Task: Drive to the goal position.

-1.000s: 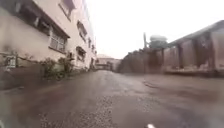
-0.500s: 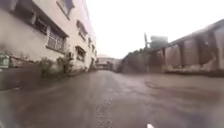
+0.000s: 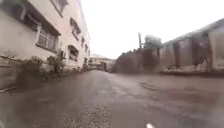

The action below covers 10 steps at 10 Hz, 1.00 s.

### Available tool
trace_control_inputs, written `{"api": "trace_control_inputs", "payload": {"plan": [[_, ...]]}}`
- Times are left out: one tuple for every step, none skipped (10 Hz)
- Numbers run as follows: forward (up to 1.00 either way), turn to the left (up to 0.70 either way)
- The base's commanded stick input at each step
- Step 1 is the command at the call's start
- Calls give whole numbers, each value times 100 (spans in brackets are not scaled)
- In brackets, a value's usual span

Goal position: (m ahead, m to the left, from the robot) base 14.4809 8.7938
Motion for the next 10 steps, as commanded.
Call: {"api": "trace_control_inputs", "payload": {"plan": [[50,8],[50,8],[50,8],[50,8],[50,8],[50,8],[50,8],[50,8],[50,8],[50,8]]}}
